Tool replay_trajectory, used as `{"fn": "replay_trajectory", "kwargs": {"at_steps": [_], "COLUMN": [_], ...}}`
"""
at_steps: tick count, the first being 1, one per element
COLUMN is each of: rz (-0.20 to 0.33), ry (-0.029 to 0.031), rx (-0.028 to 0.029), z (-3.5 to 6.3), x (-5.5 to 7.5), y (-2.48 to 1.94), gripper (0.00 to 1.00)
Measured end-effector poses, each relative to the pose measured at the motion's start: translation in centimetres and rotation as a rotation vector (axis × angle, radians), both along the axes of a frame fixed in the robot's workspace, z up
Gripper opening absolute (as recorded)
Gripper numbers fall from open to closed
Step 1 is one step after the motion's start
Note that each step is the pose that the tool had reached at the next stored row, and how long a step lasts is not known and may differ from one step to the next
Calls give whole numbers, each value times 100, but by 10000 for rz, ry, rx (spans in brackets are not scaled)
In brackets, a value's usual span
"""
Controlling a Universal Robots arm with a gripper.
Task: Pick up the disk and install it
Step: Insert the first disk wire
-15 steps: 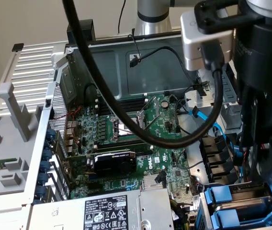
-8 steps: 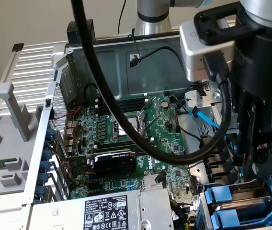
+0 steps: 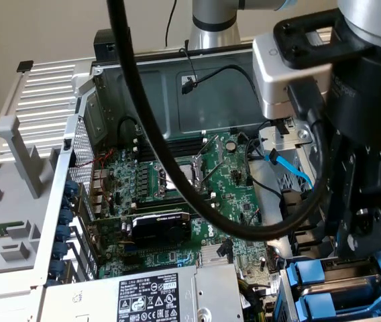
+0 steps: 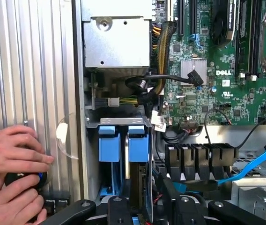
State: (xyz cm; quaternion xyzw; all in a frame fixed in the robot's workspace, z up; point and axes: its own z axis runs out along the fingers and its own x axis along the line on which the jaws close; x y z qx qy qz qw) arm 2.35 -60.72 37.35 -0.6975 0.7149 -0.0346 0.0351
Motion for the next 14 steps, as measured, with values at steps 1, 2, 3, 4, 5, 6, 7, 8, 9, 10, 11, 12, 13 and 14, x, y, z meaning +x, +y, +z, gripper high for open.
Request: {"fn": "replay_trajectory", "kwargs": {"at_steps": [1,2,3,4,5,6,7,8,9,10,11,12,13,14], "rz": [3,4,5,4,4,5,7,11,19,24,26,25,25,26], "ry": [5,13,16,17,18,18,17,18,17,18,18,21,28,36], "rx": [12,22,29,29,30,31,32,40,50,56,61,68,75,84], "z": [0,1,0,1,1,1,6,13,25,36,44,47,48,47], "x": [9,16,18,18,17,21,39,63,91,119,144,167,186,197], "y": [-12,-26,-35,-36,-36,-36,-42,-47,-51,-57,-66,-80,-97,-112], "gripper": [40,40,40,40,40,40,40,40,40,40,40,40,40,40]}}
